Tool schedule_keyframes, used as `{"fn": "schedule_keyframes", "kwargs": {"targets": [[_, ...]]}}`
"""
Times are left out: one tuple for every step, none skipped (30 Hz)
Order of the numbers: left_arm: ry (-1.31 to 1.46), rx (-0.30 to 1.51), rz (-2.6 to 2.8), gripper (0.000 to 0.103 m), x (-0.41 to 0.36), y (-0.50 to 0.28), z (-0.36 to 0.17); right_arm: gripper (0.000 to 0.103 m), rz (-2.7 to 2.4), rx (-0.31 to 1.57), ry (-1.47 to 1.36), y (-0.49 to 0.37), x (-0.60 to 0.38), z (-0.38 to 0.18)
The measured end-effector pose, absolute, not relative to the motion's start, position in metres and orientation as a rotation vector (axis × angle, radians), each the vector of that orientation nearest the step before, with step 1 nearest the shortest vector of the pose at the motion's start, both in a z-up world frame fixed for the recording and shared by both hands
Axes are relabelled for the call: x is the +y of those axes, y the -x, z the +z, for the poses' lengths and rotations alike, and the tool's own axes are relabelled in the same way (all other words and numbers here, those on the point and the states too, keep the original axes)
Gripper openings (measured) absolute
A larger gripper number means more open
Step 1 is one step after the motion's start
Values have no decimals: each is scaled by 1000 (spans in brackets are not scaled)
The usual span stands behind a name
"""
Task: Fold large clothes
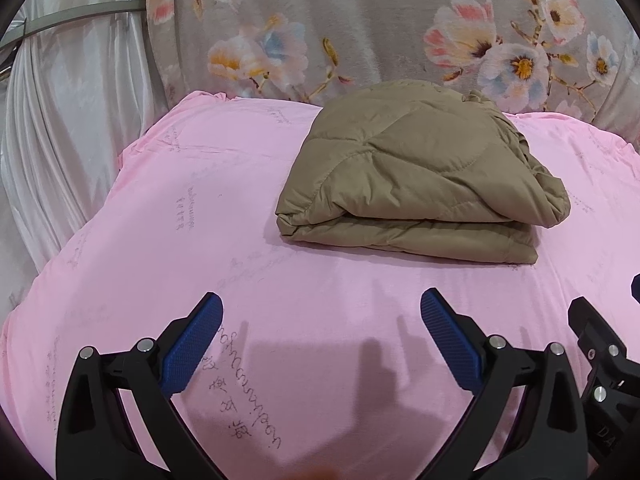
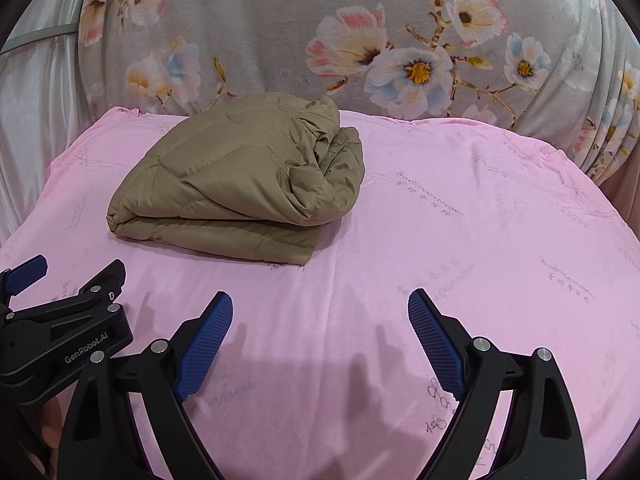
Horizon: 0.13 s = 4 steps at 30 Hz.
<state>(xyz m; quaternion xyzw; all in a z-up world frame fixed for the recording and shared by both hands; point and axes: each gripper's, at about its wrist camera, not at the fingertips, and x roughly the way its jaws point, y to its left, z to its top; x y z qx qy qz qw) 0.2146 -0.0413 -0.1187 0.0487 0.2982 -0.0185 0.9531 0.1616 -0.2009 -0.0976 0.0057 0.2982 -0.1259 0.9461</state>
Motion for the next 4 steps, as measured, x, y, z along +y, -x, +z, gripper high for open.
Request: {"fn": "schedule_keyframes", "kwargs": {"targets": [[-100,606,-37,97,-41,-214,-119,87,-257,607,-12,-162,-201,-97],[-99,606,-38,97,-41,-215,-119,87,-256,608,-12,-162,-201,-97],[-98,606,-38,97,-41,-214,-119,87,-256,608,-12,-162,-202,-98],[-99,605,-35,97,-41,-214,-119,87,-256,609,-12,-162,-202,-98]]}}
